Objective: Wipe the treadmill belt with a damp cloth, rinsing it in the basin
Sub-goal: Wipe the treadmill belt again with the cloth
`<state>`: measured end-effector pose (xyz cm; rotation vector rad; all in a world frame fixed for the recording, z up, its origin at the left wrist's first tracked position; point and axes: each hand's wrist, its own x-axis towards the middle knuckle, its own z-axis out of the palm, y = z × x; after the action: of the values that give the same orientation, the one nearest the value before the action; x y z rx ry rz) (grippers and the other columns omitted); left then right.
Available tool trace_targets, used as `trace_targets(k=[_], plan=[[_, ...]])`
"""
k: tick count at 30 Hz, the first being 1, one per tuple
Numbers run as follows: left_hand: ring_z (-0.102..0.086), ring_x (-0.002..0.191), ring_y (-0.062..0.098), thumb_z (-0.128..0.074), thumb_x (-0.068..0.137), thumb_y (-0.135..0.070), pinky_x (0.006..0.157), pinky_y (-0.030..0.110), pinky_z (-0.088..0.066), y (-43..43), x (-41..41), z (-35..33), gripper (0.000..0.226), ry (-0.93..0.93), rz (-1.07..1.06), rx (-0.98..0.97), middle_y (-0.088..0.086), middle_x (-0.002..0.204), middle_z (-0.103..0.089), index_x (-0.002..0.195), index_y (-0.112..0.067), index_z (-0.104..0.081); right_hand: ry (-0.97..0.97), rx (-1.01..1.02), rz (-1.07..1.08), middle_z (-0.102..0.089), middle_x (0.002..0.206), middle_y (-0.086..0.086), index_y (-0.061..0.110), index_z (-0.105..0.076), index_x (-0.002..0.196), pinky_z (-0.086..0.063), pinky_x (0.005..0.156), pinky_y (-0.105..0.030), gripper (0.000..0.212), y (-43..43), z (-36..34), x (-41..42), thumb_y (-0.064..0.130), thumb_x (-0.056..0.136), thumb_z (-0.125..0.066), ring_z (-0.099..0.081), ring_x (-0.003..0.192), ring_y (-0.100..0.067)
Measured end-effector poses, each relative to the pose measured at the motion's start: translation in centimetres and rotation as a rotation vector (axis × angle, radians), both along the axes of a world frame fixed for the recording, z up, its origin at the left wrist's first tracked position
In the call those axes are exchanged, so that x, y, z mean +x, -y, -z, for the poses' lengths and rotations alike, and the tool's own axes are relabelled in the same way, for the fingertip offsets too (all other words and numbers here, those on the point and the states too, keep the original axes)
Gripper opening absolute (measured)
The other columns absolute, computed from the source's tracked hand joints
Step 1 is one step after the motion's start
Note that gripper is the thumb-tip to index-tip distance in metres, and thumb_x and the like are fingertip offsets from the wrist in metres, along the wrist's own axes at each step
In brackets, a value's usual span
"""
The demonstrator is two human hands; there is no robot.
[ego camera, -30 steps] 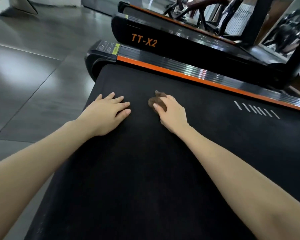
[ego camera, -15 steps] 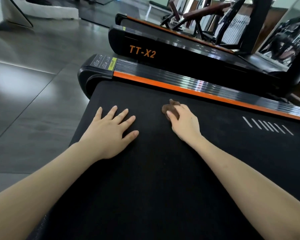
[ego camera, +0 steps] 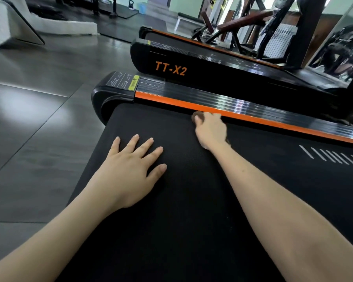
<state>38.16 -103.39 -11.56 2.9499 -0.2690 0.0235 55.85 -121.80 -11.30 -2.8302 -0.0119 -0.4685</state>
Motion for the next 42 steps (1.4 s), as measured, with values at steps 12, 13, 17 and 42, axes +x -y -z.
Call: trace_targets(k=[12, 13, 17, 42], plan=[[-0.005, 0.146, 0.012, -0.018, 0.102, -0.034, 0.116, 0.050, 0.004, -0.6, -0.1, -0.8, 0.050, 0.011, -0.128, -0.118, -0.006, 0.158, -0.015, 0.149, -0.018, -0.023, -0.036, 0.117, -0.583, -0.047, 0.138, 0.000, 0.021, -0.061, 0.121, -0.034, 0.108, -0.038, 0.035, -1.0, -0.4, -16.2, 0.037, 0.095, -0.044, -0.040, 0.131, -0.020], [-0.004, 0.146, 0.012, -0.018, 0.102, -0.035, 0.115, 0.053, 0.003, -0.6, -0.2, -0.8, 0.050, 0.004, -0.137, -0.097, -0.007, 0.158, -0.013, 0.149, -0.020, -0.022, -0.034, 0.108, -0.605, -0.050, 0.133, 0.002, 0.022, -0.061, 0.121, -0.038, 0.105, -0.036, 0.037, -0.2, -0.5, -18.2, 0.040, 0.093, -0.044, -0.045, 0.125, -0.018], [-0.001, 0.146, 0.015, -0.018, 0.101, -0.041, 0.114, 0.057, 0.000, -0.6, -0.3, -0.6, 0.053, -0.021, -0.128, -0.020, -0.008, 0.159, -0.008, 0.150, -0.022, -0.017, -0.090, 0.067, -0.674, -0.050, 0.131, 0.007, 0.029, -0.059, 0.124, -0.025, 0.111, -0.030, 0.037, 2.5, -0.9, -20.8, 0.044, 0.092, -0.049, -0.043, 0.127, -0.011], [0.003, 0.146, 0.015, -0.028, 0.101, -0.038, 0.117, 0.049, -0.009, -3.4, -9.7, 0.3, 0.048, -0.037, -0.056, -0.232, -0.006, 0.159, -0.008, 0.148, -0.030, -0.024, -0.056, 0.092, -0.382, -0.044, 0.141, -0.003, 0.018, -0.062, 0.120, -0.025, 0.112, -0.036, 0.031, -0.1, -0.2, -23.9, 0.032, 0.095, -0.050, -0.038, 0.132, -0.028]])
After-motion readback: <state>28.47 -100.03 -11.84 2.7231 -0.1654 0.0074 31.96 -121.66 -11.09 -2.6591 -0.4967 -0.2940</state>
